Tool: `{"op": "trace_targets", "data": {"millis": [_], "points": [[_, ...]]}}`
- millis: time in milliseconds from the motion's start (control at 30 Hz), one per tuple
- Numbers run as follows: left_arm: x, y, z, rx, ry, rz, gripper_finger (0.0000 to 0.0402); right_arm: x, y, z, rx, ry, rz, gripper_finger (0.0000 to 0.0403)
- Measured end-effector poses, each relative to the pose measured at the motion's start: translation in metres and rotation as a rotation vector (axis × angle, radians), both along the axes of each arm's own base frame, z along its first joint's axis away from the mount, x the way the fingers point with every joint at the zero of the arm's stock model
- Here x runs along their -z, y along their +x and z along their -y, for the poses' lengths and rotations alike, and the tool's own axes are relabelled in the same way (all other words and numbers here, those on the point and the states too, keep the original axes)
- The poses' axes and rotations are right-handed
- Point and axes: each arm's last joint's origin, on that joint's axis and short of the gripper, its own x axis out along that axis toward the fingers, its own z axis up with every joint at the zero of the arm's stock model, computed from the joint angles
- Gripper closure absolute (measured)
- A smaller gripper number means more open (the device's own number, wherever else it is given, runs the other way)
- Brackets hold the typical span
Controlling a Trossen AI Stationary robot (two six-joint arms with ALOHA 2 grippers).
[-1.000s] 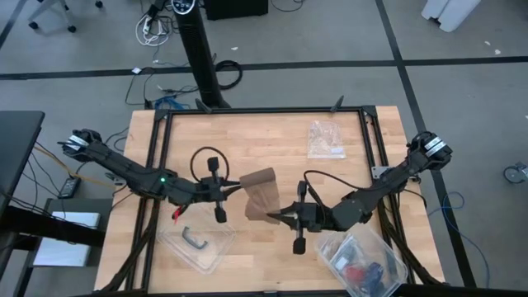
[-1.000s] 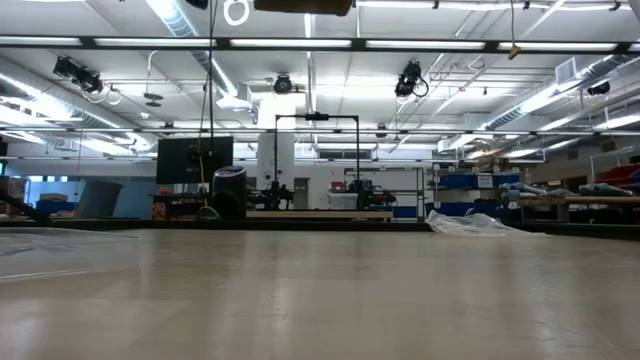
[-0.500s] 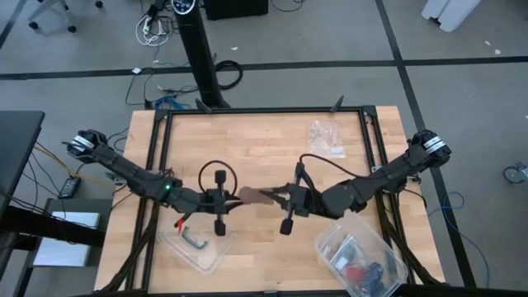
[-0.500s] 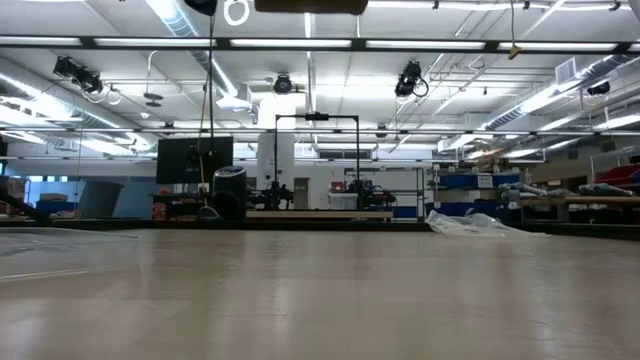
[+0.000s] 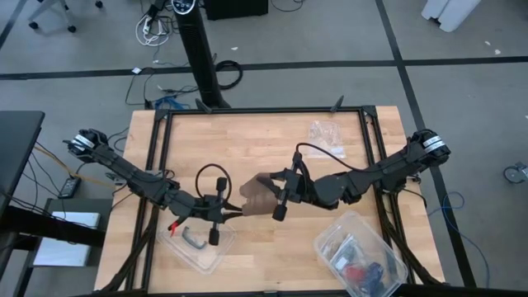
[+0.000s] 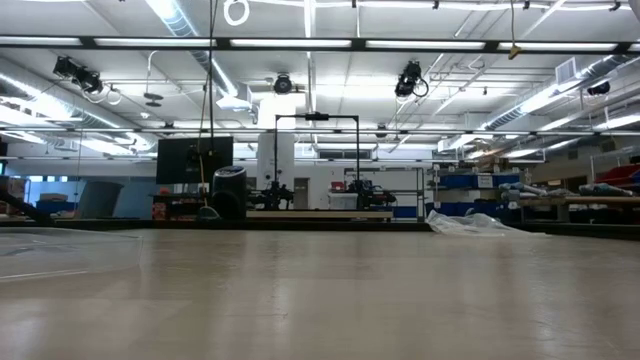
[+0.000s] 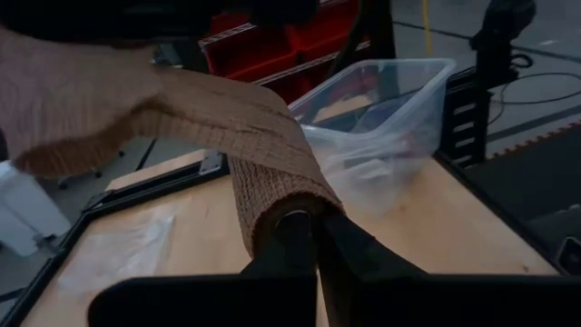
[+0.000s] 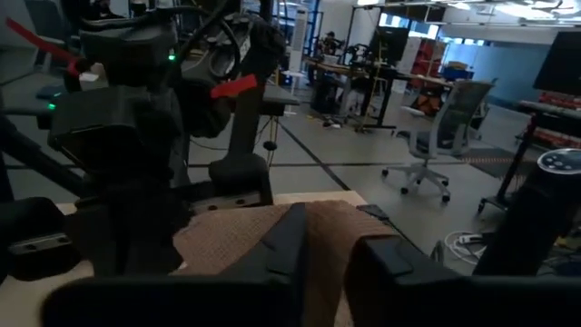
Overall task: Roll bandage
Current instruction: Roll the brown bandage
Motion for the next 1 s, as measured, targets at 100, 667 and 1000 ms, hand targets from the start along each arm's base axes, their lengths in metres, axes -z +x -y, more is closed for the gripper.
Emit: {"op": "trace_targets", "data": {"millis": [100,667,1000], "points": [[-0.001,0.0,0.001,0.028,-0.013,0.006,0.0401,0.0,0.0,0.001,0.005,0.006,0.003,0.0298],[0.001,-0.001,0.005,0.098,-0.064,-0.024,0.0401,0.0,0.001,0.003,0.003,0.157,0.061,0.0147],[0.015,0.006,0.009,0.095,-0.078,-0.076,0.0401,-0.003,0.004,0.01,-0.016,0.224,0.113,0.0141]]}}
